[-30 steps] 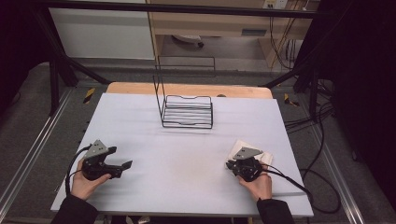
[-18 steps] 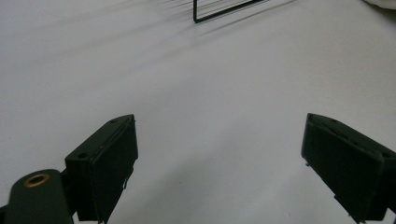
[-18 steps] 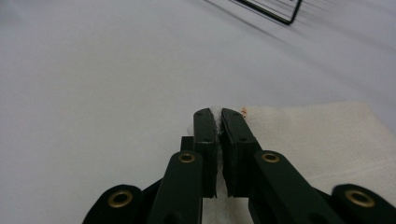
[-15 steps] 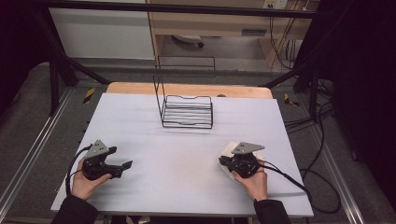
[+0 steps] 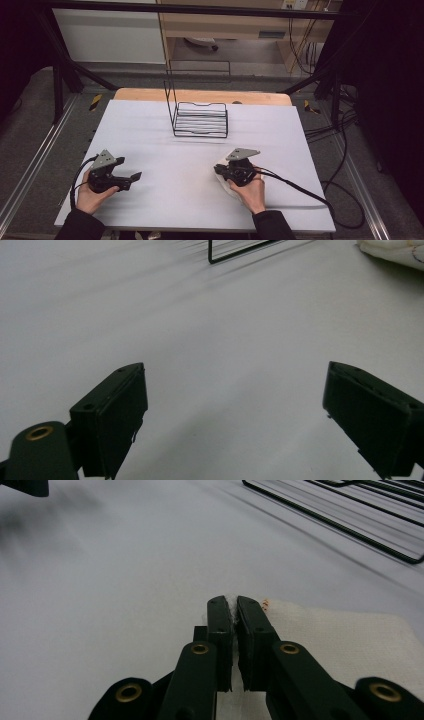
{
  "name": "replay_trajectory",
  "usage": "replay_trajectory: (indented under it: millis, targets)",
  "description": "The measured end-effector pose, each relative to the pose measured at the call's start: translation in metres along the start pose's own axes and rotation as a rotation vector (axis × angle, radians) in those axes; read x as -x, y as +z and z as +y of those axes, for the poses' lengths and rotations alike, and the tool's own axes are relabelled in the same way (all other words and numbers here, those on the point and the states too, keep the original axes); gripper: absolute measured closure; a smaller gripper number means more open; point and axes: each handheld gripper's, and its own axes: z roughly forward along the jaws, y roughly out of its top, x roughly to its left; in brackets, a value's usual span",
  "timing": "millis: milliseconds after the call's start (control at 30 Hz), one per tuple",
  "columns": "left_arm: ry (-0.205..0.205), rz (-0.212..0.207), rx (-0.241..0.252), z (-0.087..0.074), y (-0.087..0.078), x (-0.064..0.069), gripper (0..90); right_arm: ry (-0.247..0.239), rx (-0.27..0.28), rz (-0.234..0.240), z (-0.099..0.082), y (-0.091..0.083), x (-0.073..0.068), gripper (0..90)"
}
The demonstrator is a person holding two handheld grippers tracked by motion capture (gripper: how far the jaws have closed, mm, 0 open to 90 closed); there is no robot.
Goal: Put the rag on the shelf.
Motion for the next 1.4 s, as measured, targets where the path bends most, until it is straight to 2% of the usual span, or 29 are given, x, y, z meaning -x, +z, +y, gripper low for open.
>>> replay_trajectory:
  millis: [100, 267, 433, 533, 567, 600, 633, 767, 833, 867, 933, 967, 1033, 1133, 1167, 1400]
  targets:
    - [0.001, 0.001, 0.000, 0.000, 0.000, 0.000, 10.8, -0.003, -0.005, 0.010, 0.003, 0.007, -0.004, 85.4]
    - [0.004, 0.002, 0.000, 0.000, 0.000, 0.000, 10.8, -0.003, -0.009, 0.008, 0.009, 0.028, -0.011, 85.3]
    - [0.005, 0.001, 0.001, 0.000, 0.000, 0.000, 10.9, 0.000, -0.024, 0.000, 0.009, 0.042, -0.012, 84.9]
    - [0.001, -0.001, 0.000, 0.000, 0.000, 0.000, 10.9, 0.009, -0.026, -0.001, 0.006, 0.049, -0.012, 80.7]
    - [0.001, -0.001, 0.001, 0.000, 0.000, 0.000, 10.8, 0.004, -0.020, 0.010, 0.006, 0.047, -0.011, 76.9]
    - [0.004, 0.000, 0.001, 0.000, 0.000, 0.000, 10.8, 0.004, -0.020, 0.010, 0.006, 0.047, -0.011, 76.9]
    - [0.005, 0.000, 0.001, 0.000, -0.001, 0.000, 10.8, -0.014, 0.002, 0.013, 0.009, 0.040, -0.012, 67.4]
    - [0.002, 0.002, 0.005, 0.000, -0.001, 0.000, 10.8, -0.035, 0.018, 0.004, 0.008, 0.017, -0.013, 58.5]
    - [0.001, 0.002, 0.006, 0.000, -0.001, 0.001, 10.8, -0.040, 0.006, 0.002, 0.004, 0.012, -0.014, 57.2]
    - [0.002, 0.002, 0.005, 0.000, -0.001, 0.001, 10.9, -0.037, -0.010, 0.002, -0.006, 0.001, -0.014, 56.2]
    - [0.004, 0.002, 0.001, 0.001, -0.001, 0.001, 10.9, -0.022, -0.018, 0.001, -0.018, -0.008, -0.013, 55.9]
    - [0.005, 0.003, 0.001, 0.001, -0.001, 0.001, 10.9, -0.022, -0.018, 0.001, -0.018, -0.008, -0.013, 55.9]
    - [0.004, 0.002, 0.003, 0.001, -0.001, 0.002, 10.9, -0.006, -0.040, -0.003, -0.033, -0.018, -0.014, 56.0]
    - [0.002, 0.000, 0.003, 0.001, -0.001, 0.002, 10.9, -0.007, -0.064, -0.001, -0.042, -0.021, -0.015, 56.3]
    - [0.004, 0.001, 0.003, 0.001, -0.001, 0.002, 10.9, -0.016, -0.084, -0.017, -0.049, -0.022, -0.018, 56.6]
    - [0.005, -0.001, 0.001, 0.001, -0.001, 0.003, 11.0, -0.051, -0.095, -0.046, -0.055, -0.020, -0.025, 58.1]
